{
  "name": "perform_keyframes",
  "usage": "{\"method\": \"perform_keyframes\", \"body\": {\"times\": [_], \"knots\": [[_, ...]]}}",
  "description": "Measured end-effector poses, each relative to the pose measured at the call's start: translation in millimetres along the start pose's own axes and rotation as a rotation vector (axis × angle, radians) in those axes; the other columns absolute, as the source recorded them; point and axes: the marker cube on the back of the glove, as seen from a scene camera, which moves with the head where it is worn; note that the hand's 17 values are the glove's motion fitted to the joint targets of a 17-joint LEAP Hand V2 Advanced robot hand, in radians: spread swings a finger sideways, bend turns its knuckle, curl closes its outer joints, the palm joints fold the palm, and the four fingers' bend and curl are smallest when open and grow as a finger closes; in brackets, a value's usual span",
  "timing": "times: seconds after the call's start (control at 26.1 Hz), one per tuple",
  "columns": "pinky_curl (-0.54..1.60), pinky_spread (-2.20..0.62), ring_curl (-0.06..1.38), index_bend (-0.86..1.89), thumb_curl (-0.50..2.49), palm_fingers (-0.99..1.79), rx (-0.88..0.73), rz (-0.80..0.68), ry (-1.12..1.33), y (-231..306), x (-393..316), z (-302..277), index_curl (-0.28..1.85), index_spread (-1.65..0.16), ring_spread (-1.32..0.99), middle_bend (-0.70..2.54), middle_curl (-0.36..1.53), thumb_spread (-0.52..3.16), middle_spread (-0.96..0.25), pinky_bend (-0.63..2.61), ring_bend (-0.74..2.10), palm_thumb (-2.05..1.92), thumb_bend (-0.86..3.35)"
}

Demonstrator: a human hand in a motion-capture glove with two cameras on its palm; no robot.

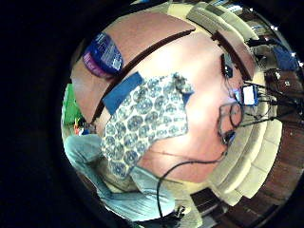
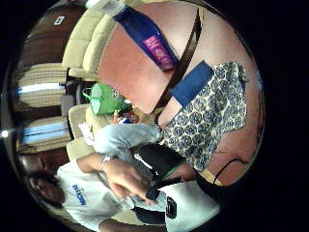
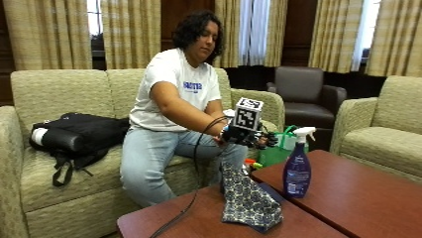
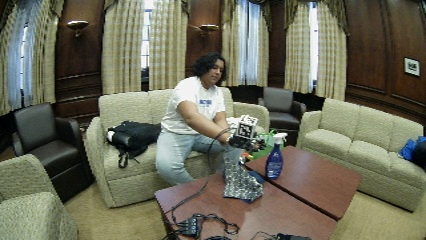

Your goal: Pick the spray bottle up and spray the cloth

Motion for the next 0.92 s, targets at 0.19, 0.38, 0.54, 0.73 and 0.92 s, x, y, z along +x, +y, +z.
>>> {"method": "perform_keyframes", "body": {"times": [0.19, 0.38, 0.54, 0.73, 0.92], "knots": [[0.36, 0.10, 0.30, 0.14, 0.39, 0.03, -0.009, -0.006, 0.005, 49.4, 9.8, -17.6, 0.26, -0.44, -0.23, 0.20, 0.35, 0.83, -0.18, 0.42, 0.33, 0.36, -0.05], [0.36, 0.10, 0.30, 0.14, 0.38, 0.03, 0.046, 0.016, -0.058, 86.1, 40.0, -45.5, 0.26, -0.44, -0.23, 0.20, 0.35, 0.83, -0.18, 0.42, 0.33, 0.33, -0.05], [0.35, 0.10, 0.30, 0.14, 0.37, 0.04, 0.065, -0.021, -0.074, 113.9, 40.3, -44.2, 0.25, -0.45, -0.23, 0.20, 0.35, 0.83, -0.17, 0.41, 0.32, 0.32, -0.04], [0.35, 0.10, 0.30, 0.14, 0.36, 0.05, 0.090, -0.157, 0.099, 150.8, 26.8, -19.6, 0.25, -0.45, -0.23, 0.20, 0.35, 0.83, -0.17, 0.41, 0.31, 0.31, -0.04], [0.35, 0.11, 0.30, 0.14, 0.36, 0.05, 0.076, -0.089, 0.025, 167.2, 8.4, -0.8, 0.25, -0.45, -0.23, 0.20, 0.35, 0.83, -0.17, 0.40, 0.30, 0.31, -0.04]]}}
